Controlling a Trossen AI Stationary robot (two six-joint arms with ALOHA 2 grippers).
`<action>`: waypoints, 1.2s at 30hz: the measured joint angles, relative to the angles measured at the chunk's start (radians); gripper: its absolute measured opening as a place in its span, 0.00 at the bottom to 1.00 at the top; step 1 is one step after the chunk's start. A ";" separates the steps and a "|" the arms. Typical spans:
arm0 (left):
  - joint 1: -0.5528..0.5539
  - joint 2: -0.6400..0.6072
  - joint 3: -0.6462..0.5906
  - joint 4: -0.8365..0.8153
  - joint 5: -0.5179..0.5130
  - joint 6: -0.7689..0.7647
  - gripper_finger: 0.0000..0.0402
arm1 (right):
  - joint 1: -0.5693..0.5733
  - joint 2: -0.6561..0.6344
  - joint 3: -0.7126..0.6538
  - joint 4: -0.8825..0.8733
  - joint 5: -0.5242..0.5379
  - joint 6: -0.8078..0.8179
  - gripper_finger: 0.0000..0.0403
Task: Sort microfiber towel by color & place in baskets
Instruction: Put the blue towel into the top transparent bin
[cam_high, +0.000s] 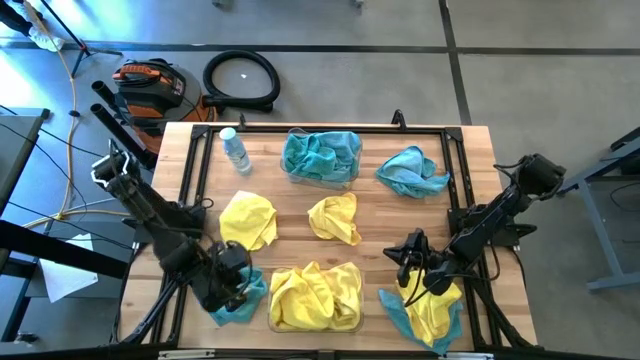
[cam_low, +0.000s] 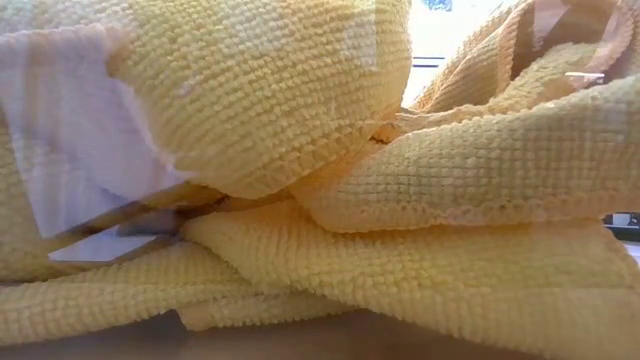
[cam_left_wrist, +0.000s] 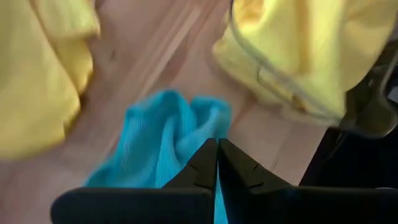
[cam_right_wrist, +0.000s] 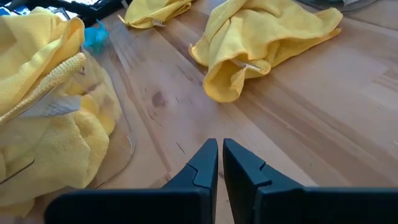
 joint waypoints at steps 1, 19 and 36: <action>-0.018 0.011 0.000 -0.006 0.001 -0.034 0.00 | 0.000 0.000 0.000 -0.001 0.000 0.000 0.05; -0.057 0.277 -0.001 0.022 0.159 -0.036 0.23 | 0.000 0.000 0.001 -0.001 -0.004 -0.007 0.05; -0.060 0.422 0.006 0.026 0.230 0.123 0.04 | 0.000 0.000 0.002 -0.002 -0.003 -0.008 0.05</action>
